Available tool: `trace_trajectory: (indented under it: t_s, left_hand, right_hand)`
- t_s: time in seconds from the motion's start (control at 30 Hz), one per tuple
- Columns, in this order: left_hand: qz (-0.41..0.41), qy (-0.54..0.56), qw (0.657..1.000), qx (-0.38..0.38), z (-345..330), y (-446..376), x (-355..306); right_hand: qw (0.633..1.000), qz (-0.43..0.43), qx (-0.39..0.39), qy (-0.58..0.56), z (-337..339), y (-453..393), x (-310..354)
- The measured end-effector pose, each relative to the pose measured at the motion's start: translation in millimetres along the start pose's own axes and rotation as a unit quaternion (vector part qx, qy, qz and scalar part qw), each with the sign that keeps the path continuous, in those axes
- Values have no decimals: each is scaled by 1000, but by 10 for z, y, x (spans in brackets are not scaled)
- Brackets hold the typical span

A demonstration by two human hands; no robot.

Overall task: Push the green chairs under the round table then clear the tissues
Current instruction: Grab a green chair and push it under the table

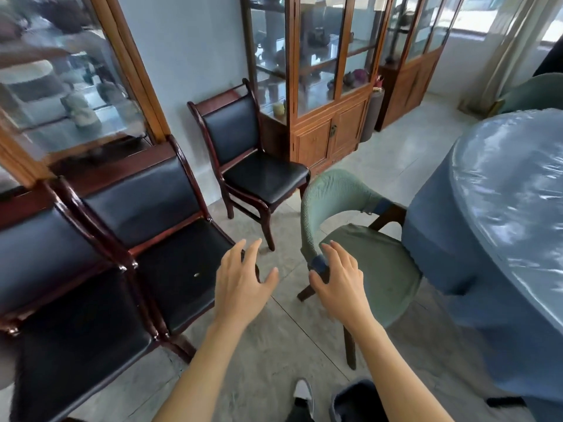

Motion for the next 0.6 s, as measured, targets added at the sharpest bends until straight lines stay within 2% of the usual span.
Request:
trace_trajectory:
  t_s: [0.43, 0.6]
  left_hand:
    - [8, -19, 999, 27, -521, -1795, 96]
    - [-16, -3, 999, 41, -731, -2494, 228]
  right_hand:
    - [999, -34, 10, -8, -165, -1898, -260]
    - [998, -59, 17, -12, -373, -2499, -285]
Point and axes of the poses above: each hand's wrist, its own y-axis away from the middle knuckle, its own z-axis out of the back of the hand, x = y × z, the point moved 8 cm from there along -y, towards the middle knuckle, and after that the axes turned 4 degrees about y, right-handed, at the moved point
